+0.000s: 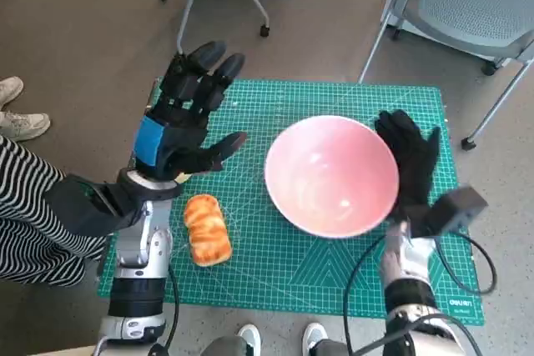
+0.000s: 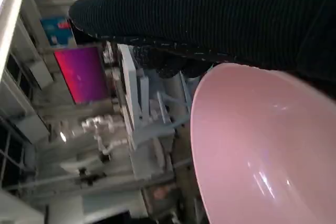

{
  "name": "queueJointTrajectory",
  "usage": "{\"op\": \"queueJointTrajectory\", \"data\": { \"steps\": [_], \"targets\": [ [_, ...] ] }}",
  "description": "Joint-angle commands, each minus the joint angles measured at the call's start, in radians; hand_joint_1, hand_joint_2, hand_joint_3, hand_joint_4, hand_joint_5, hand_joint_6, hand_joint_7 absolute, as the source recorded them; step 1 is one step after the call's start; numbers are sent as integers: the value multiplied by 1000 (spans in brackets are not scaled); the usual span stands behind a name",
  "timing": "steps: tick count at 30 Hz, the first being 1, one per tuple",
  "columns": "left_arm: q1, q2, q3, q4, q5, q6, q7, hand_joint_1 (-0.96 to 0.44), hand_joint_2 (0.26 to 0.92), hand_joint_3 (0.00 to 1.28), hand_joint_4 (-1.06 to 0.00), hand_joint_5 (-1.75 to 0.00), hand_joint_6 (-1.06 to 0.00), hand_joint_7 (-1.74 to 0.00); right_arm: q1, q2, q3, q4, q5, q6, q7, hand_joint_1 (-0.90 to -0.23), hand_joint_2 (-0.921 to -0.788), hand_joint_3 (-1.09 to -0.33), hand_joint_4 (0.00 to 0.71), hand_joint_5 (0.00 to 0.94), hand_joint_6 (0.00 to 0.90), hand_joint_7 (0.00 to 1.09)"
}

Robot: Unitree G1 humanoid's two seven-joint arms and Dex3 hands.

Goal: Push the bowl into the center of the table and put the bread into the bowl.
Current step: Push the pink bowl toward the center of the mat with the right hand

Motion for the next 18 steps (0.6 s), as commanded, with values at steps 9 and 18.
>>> {"op": "queueJointTrajectory", "data": {
  "steps": [9, 18],
  "targets": [
    [19, 12, 6, -42, -7, 24, 7, -122, 792, 435, -144, -230, 1, -631, -58, 28, 26, 65, -23, 47, -26, -616, -921, -841, 172, 0, 93, 378],
    [23, 14, 5, -45, -7, 23, 4, -120, 796, 425, -148, -217, 1, -631, -70, 9, 30, 63, -29, 57, -19, -631, -921, -840, 159, 1, 98, 381]
  ]
}}
